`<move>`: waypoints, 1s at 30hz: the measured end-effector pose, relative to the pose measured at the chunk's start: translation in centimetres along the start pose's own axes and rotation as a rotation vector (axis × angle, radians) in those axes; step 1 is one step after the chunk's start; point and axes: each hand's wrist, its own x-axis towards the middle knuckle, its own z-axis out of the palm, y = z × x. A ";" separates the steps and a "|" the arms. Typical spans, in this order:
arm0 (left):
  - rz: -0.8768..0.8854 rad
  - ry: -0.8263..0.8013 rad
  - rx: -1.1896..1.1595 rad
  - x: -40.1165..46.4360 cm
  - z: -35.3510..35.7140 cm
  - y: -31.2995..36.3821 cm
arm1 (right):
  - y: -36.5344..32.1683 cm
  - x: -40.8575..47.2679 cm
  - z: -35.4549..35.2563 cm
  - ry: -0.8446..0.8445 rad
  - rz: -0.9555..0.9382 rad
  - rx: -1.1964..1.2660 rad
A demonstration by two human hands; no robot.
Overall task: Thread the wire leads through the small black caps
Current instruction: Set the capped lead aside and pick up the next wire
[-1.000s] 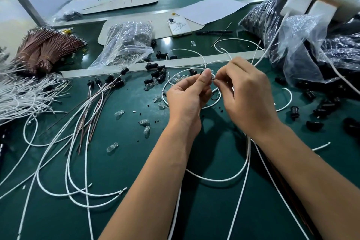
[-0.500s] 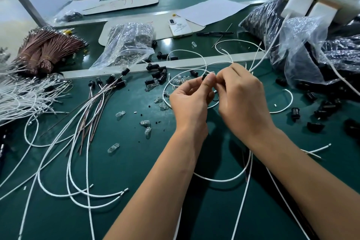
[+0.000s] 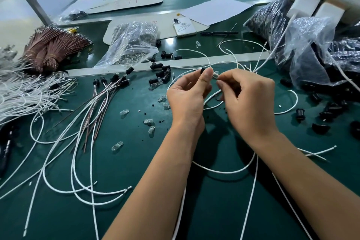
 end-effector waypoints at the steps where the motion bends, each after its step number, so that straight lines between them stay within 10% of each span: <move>1: 0.003 -0.011 0.004 0.0 0.0 0.0 | 0.1 0.0 -0.1 0.012 -0.002 0.002; 30: 0.536 -0.276 0.315 -0.7 0.1 1.2 | 0.2 0.2 -0.6 0.118 0.056 0.154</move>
